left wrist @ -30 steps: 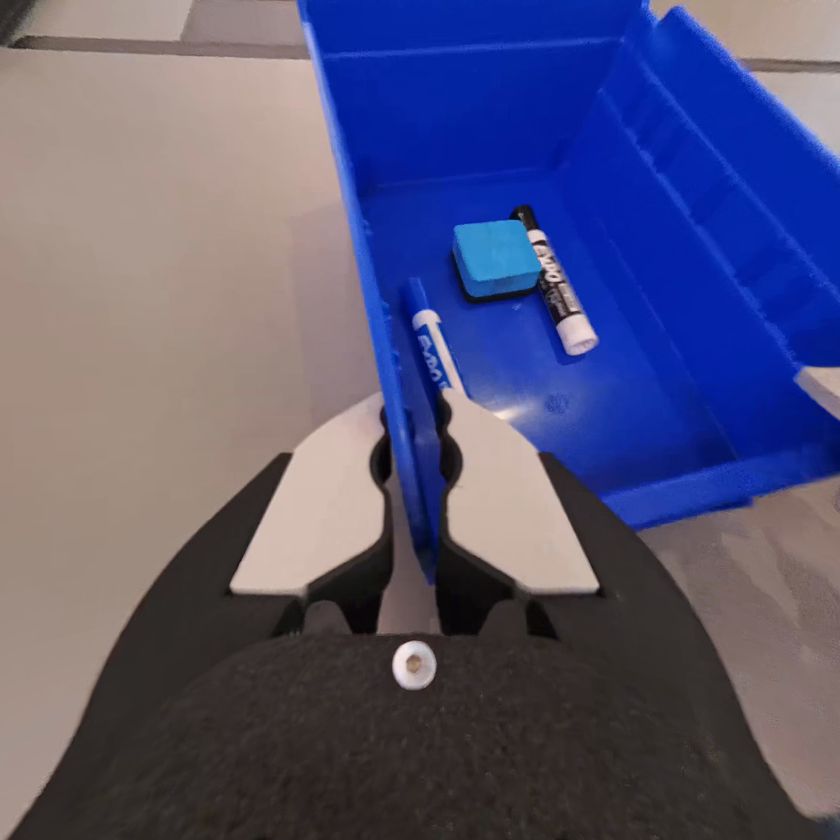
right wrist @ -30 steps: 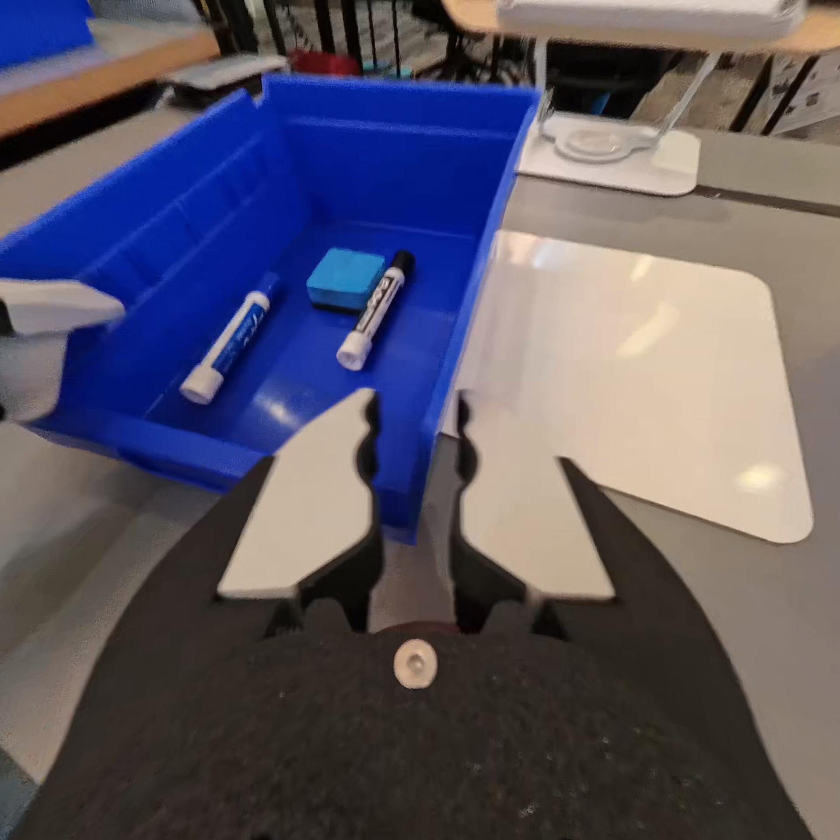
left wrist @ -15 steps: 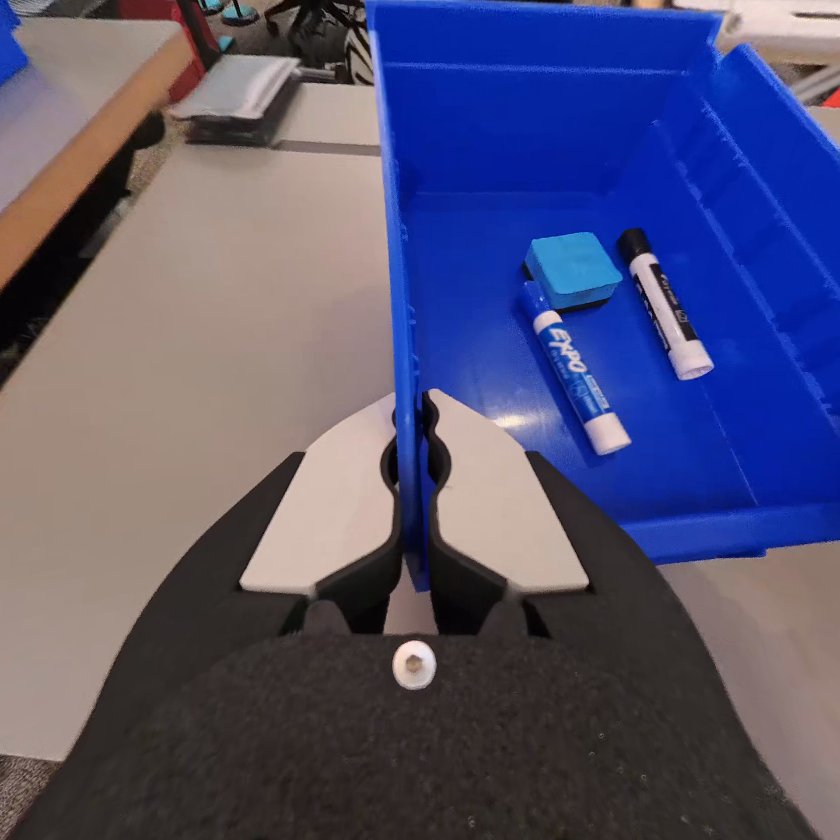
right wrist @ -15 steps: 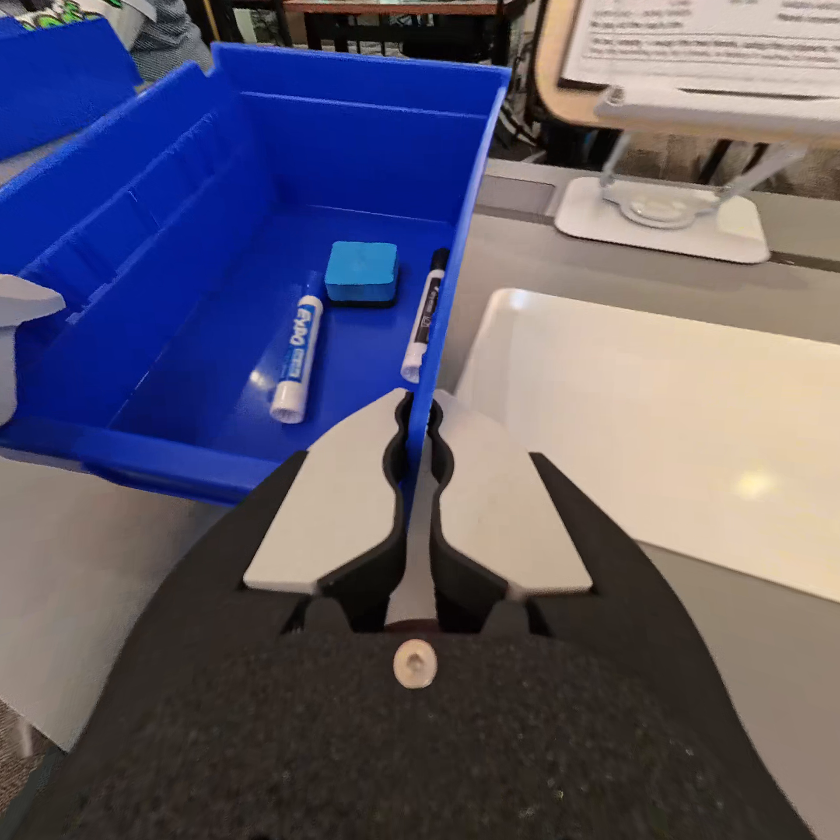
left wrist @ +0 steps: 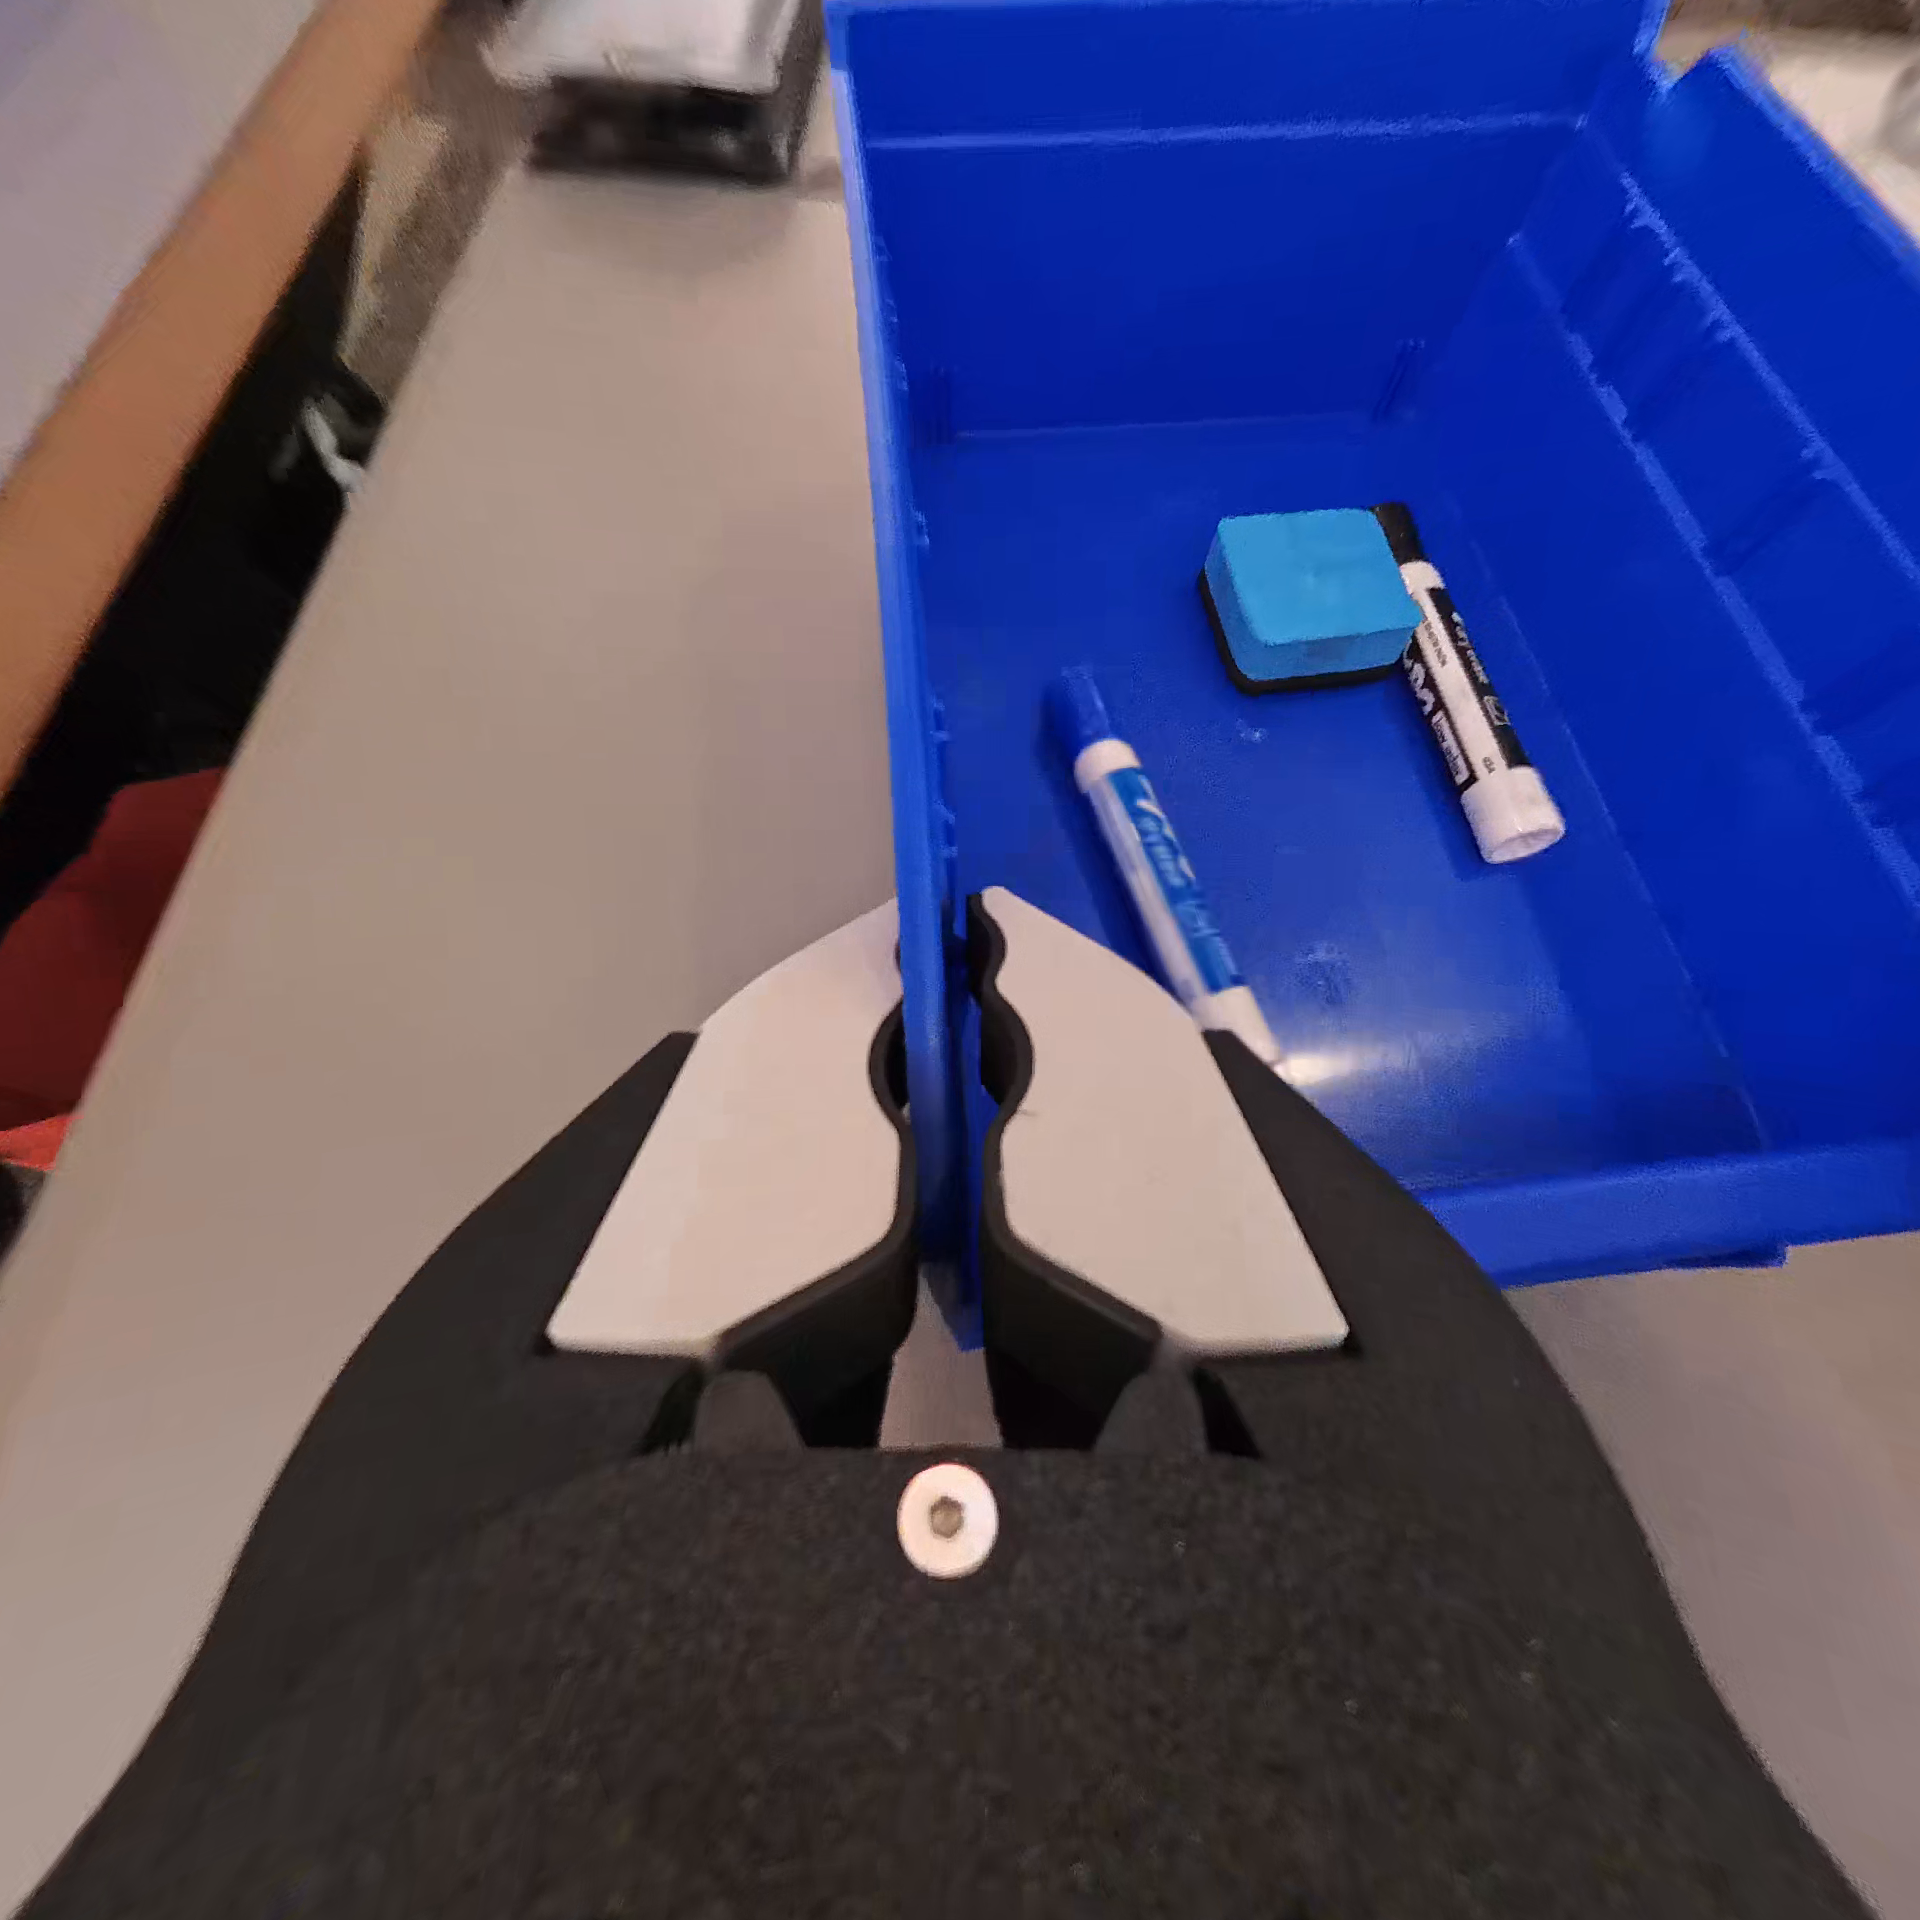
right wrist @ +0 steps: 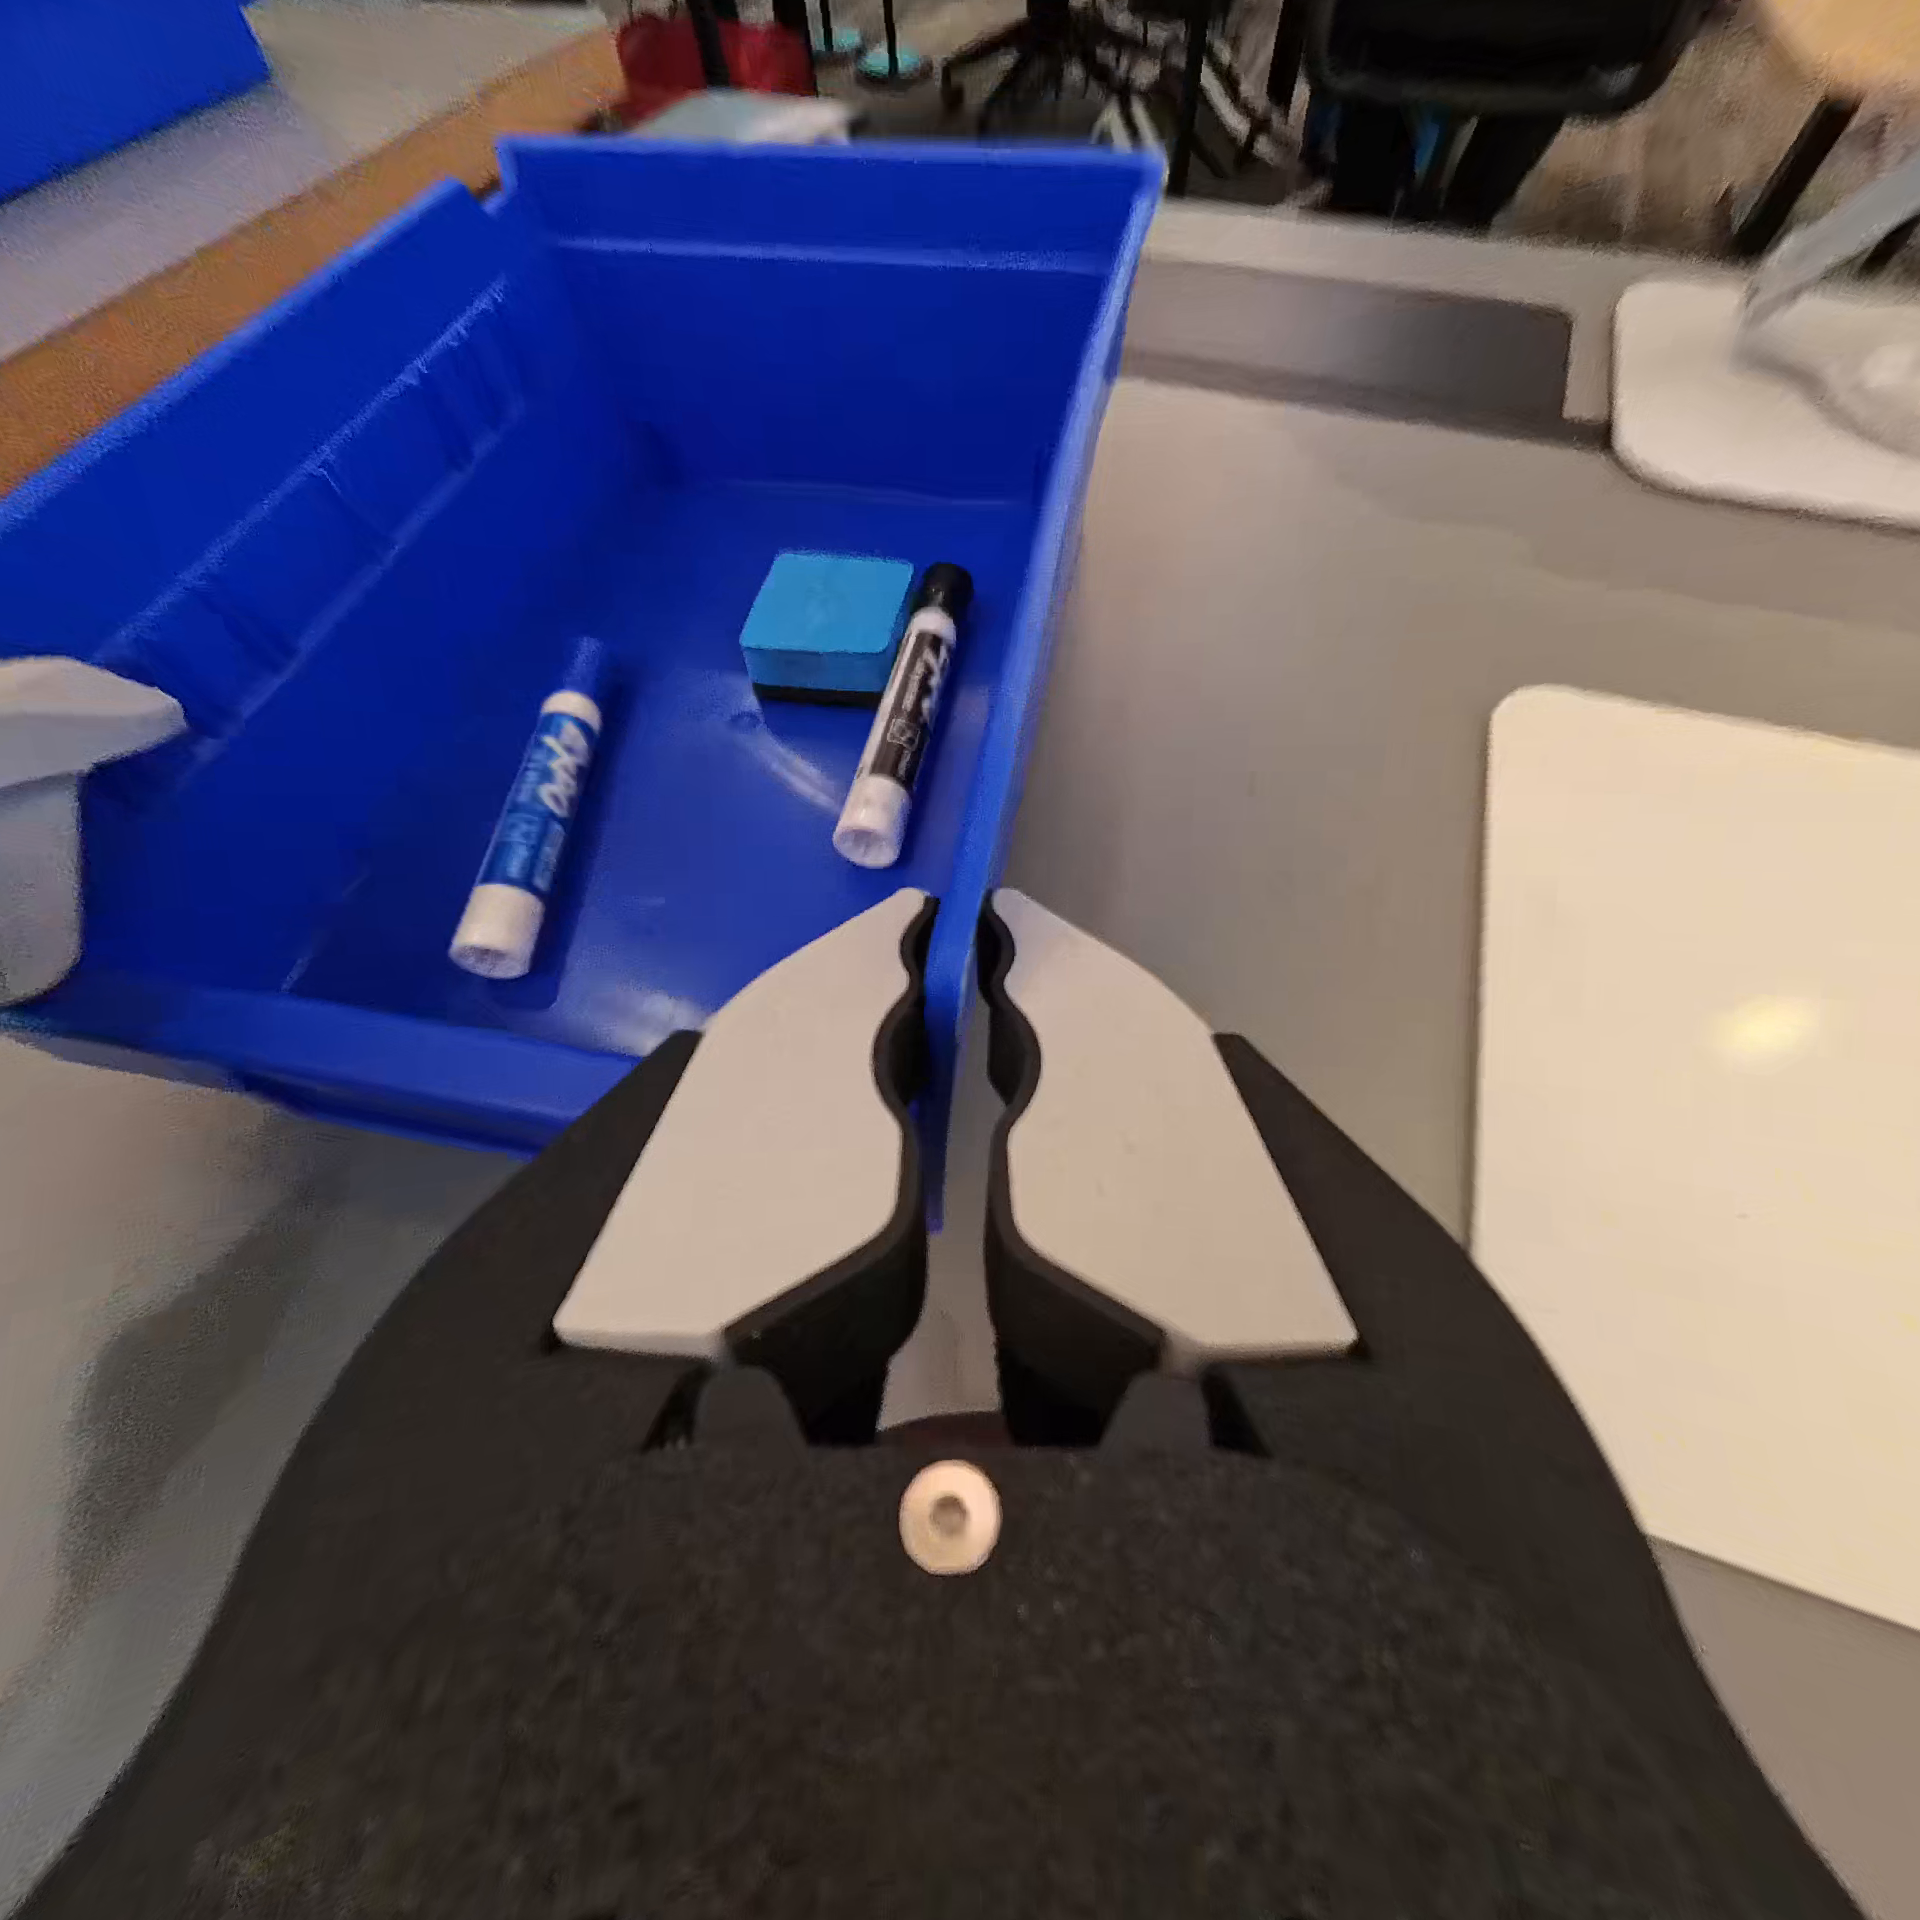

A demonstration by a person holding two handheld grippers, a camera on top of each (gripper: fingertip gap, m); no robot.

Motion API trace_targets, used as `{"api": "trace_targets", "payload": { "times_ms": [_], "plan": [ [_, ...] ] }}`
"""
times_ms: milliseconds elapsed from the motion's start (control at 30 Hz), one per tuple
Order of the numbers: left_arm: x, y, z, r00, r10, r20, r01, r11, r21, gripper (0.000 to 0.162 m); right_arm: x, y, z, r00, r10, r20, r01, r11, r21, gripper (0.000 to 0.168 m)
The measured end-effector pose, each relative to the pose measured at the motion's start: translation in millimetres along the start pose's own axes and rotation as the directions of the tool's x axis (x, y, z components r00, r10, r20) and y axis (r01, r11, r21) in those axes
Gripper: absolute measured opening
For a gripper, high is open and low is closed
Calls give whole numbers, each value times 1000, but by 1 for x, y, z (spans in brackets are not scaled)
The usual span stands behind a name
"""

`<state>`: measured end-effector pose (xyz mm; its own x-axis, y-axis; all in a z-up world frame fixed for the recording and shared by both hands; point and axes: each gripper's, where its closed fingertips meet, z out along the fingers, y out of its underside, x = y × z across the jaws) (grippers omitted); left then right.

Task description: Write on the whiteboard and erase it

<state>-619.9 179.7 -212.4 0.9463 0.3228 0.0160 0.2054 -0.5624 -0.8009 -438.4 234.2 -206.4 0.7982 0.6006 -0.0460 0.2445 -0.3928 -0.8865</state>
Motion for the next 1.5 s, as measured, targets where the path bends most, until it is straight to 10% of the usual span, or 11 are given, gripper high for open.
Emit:
{"api": "trace_targets", "payload": {
  "times_ms": [433,600,833,1067,1300,1500],
  "plan": [
    [-1,-3,18,1000,25,-14,-25,1000,-4,9,-3,12,7,983,104,148,-103,995,-16,19],
    [-18,-17,-15,993,-31,113,27,999,37,52,6,-7,-50,920,3,393,-7,1000,10,28],
    [110,-55,-97,975,-20,-221,69,974,218,66,147,-27,-166,858,-239,455,160,966,205,62],
    [277,17,-100,882,82,-464,18,978,207,66,327,37,-206,969,-196,152,169,970,175,77],
    [305,77,-76,864,134,-486,-75,987,139,70,379,78,-245,992,-46,120,6,951,310,72],
    [290,62,-72,888,92,-450,-13,984,176,71,390,91,-233,993,-16,114,-13,968,252,80]
  ]
}}
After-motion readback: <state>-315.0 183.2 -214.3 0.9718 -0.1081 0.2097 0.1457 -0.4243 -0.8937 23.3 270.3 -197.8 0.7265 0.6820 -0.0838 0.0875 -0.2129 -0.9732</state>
